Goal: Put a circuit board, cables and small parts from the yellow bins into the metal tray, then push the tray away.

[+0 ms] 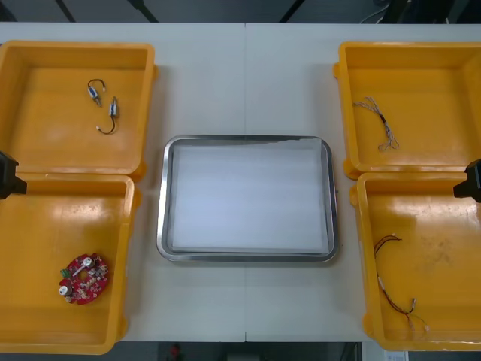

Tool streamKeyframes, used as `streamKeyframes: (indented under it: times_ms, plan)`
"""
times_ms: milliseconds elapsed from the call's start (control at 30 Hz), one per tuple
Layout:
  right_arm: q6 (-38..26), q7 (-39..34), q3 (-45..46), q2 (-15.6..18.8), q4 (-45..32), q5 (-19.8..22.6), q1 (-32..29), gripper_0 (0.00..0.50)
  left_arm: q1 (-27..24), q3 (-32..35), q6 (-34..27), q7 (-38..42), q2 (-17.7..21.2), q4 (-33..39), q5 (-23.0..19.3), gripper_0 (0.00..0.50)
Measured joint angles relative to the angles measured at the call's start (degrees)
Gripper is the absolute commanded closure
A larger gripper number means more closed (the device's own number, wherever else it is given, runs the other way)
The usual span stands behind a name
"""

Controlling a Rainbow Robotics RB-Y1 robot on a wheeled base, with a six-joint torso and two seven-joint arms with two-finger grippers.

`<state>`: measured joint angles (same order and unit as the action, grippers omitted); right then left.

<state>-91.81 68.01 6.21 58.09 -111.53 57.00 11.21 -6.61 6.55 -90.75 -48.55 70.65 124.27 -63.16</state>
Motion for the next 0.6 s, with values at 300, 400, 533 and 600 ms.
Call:
streamKeyframes:
  times_ms: [300, 400, 533, 600]
  plan:
    - [0.0, 0.0, 0.0, 0.0, 0.0, 0.0, 0.0, 0.0, 0.0, 0.0, 0.0, 0.0, 0.0, 0.0, 0.0, 0.0]
    - [0.0, 0.0, 0.0, 0.0, 0.0, 0.0, 0.0, 0.0, 0.0, 0.0, 0.0, 0.0, 0.0, 0.0, 0.0, 0.0]
    - [0.0, 0.0, 0.0, 0.0, 0.0, 0.0, 0.0, 0.0, 0.0, 0.0, 0.0, 0.0, 0.0, 0.0, 0.0, 0.0]
    - [0.0, 0.0, 0.0, 0.0, 0.0, 0.0, 0.0, 0.0, 0.0, 0.0, 0.0, 0.0, 0.0, 0.0, 0.0, 0.0]
